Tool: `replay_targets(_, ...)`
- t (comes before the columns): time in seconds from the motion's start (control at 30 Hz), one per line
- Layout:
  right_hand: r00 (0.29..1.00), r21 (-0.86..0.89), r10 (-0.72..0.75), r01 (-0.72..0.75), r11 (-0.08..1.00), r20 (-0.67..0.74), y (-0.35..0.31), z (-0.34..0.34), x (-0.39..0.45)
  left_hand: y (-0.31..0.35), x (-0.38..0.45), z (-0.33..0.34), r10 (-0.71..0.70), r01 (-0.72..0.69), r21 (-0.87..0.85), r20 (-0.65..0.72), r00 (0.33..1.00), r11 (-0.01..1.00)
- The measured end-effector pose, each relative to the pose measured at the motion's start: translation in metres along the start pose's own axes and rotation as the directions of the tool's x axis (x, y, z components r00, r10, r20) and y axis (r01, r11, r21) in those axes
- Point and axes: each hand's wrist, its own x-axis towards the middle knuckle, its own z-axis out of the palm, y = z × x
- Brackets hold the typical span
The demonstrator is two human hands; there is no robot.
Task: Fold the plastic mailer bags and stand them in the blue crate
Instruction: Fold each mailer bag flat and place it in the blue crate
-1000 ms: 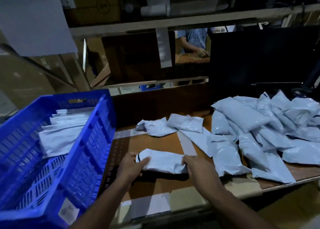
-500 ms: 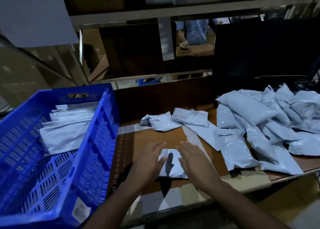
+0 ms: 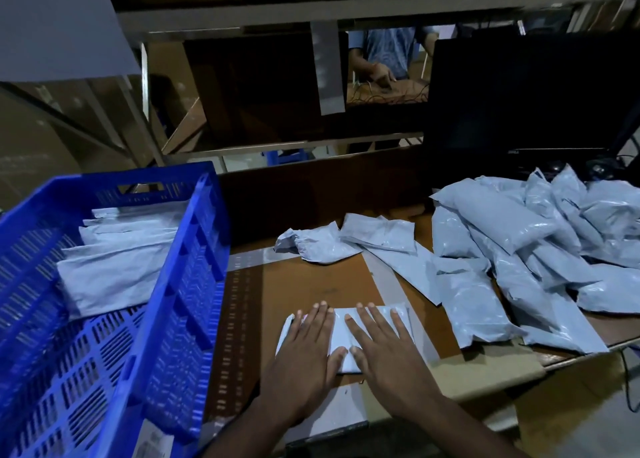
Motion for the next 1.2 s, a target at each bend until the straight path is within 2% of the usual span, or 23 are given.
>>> replay_targets(0.07, 1.0, 0.009, 0.026, -0.026, 1.0, -0.004, 0.002, 0.005, 0.003, 0.0, 0.002, 0.001, -0.009, 0.009, -0.036, -0.006, 1.0, 0.999)
replay_targets(0.43, 0.998, 0.076, 0.025, -0.03, 0.997, 0.063, 0.004, -0.002, 0.005, 0.001, 0.004, 0.0, -0.061, 0.061, 0.037, 0.001, 0.998, 0.997)
replay_targets(0.6, 1.0, 0.154, 0.019, -0.022, 0.988, 0.017, 0.011, 0.002, -0.007, 0.001, -0.002, -0.003, -0.108, 0.109, 0.017, -0.044, 0.993, 0.994)
replay_targets(0.77, 0.991, 0.189, 0.134, -0.134, 0.973, 0.012, 0.019, -0.019, -0.004, 0.007, 0.001, -0.007, -0.085, 0.087, 0.025, -0.073, 0.994, 0.996)
replay_targets(0.83, 0.993, 0.198, 0.12, -0.118, 0.973, 0.005, 0.017, -0.026, 0.0, 0.011, 0.005, -0.006, -0.02, 0.023, 0.044, -0.062, 0.998, 0.999)
replay_targets(0.93, 0.998, 0.104, 0.039, -0.044, 0.994, 0.053, 0.01, -0.019, 0.002, 0.016, 0.01, 0.0, 0.049, -0.047, 0.054, -0.032, 0.998, 0.997)
replay_targets(1.03, 0.995, 0.109, 0.058, -0.067, 0.992, 0.086, 0.012, -0.005, -0.002, 0.015, 0.009, 0.006, 0.046, -0.044, 0.08, -0.025, 0.999, 0.996)
replay_targets(1.2, 0.999, 0.18, 0.047, -0.046, 0.983, 0.003, 0.025, -0.01, -0.003, 0.015, 0.01, 0.001, 0.014, -0.012, 0.078, -0.015, 1.0, 0.997)
